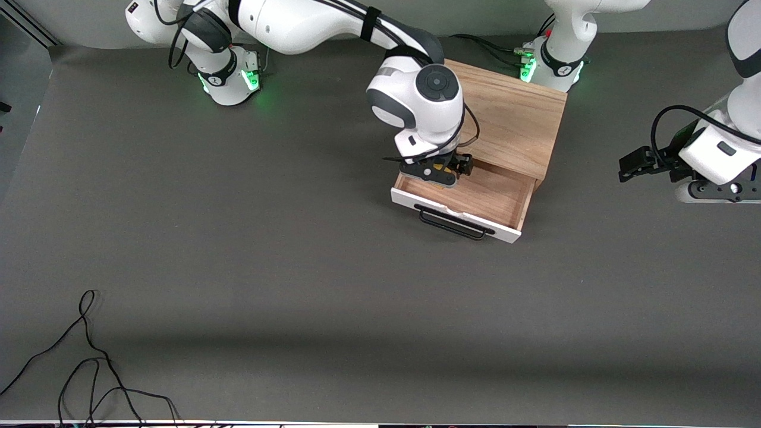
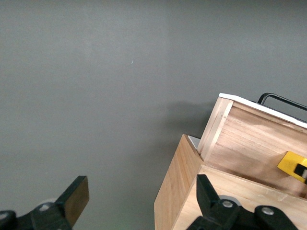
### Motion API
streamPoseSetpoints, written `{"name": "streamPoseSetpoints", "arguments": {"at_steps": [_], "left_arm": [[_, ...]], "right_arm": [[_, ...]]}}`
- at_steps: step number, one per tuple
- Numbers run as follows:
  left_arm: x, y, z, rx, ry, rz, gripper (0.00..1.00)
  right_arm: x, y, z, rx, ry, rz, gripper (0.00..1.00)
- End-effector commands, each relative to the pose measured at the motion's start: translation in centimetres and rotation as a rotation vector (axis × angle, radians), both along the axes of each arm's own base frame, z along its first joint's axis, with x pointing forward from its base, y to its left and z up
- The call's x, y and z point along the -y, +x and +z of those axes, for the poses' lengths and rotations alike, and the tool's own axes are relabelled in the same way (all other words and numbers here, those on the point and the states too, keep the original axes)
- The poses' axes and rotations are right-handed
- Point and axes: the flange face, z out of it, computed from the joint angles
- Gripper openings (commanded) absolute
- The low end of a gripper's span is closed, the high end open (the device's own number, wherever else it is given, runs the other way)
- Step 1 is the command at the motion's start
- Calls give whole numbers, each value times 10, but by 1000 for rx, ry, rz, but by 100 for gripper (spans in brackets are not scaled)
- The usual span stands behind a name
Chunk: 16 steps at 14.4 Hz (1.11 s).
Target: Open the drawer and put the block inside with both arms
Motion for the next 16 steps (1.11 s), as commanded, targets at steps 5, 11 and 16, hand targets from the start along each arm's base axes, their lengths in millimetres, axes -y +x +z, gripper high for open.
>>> {"name": "streamPoseSetpoints", "arguments": {"at_steps": [5, 11, 16], "left_arm": [[2, 1, 3, -9, 31, -34, 100], [1, -2, 3, -13, 65, -49, 100], [-4, -2, -3, -41, 66, -48, 100]], "right_arm": [[116, 61, 134, 27, -58, 96, 100], [311, 115, 212, 15, -19, 174, 100], [468, 113, 227, 69, 5, 219, 100]]}}
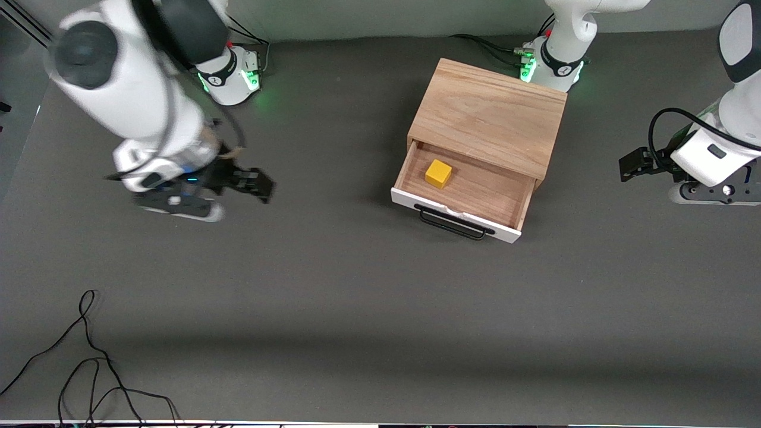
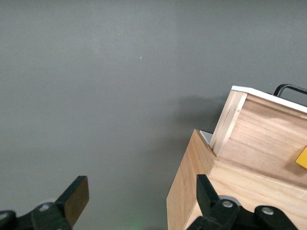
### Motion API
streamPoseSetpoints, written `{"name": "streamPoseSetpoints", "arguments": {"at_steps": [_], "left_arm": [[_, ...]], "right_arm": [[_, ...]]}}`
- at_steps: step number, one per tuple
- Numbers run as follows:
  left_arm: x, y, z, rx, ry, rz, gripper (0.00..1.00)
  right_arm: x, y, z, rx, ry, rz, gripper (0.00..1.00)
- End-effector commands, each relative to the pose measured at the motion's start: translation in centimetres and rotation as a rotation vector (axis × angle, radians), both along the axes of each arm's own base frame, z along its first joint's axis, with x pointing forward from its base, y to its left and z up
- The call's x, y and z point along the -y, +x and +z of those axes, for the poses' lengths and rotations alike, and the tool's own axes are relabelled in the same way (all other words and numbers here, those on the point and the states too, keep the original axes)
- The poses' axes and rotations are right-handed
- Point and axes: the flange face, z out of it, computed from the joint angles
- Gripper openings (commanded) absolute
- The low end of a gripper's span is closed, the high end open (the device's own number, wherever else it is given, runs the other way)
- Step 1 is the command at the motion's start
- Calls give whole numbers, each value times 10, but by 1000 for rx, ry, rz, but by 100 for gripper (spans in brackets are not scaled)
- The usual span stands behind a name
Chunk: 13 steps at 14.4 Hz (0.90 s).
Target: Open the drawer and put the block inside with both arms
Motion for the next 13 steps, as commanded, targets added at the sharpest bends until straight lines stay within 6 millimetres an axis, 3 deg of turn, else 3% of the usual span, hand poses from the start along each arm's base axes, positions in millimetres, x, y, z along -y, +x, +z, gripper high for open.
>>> {"name": "streamPoseSetpoints", "arguments": {"at_steps": [1, 4, 8, 13], "left_arm": [[-5, 1, 2, -9, 11, -12, 100], [-5, 3, 5, 7, 9, -12, 100], [-5, 2, 7, 6, 3, -11, 100], [-4, 3, 6, 4, 1, -11, 100]], "right_arm": [[81, -29, 3, 14, 63, 44, 100], [159, -32, 9, -5, 62, 37, 100], [208, -31, 12, -5, 50, 64, 100], [195, -24, 3, -19, 33, 149, 100]]}}
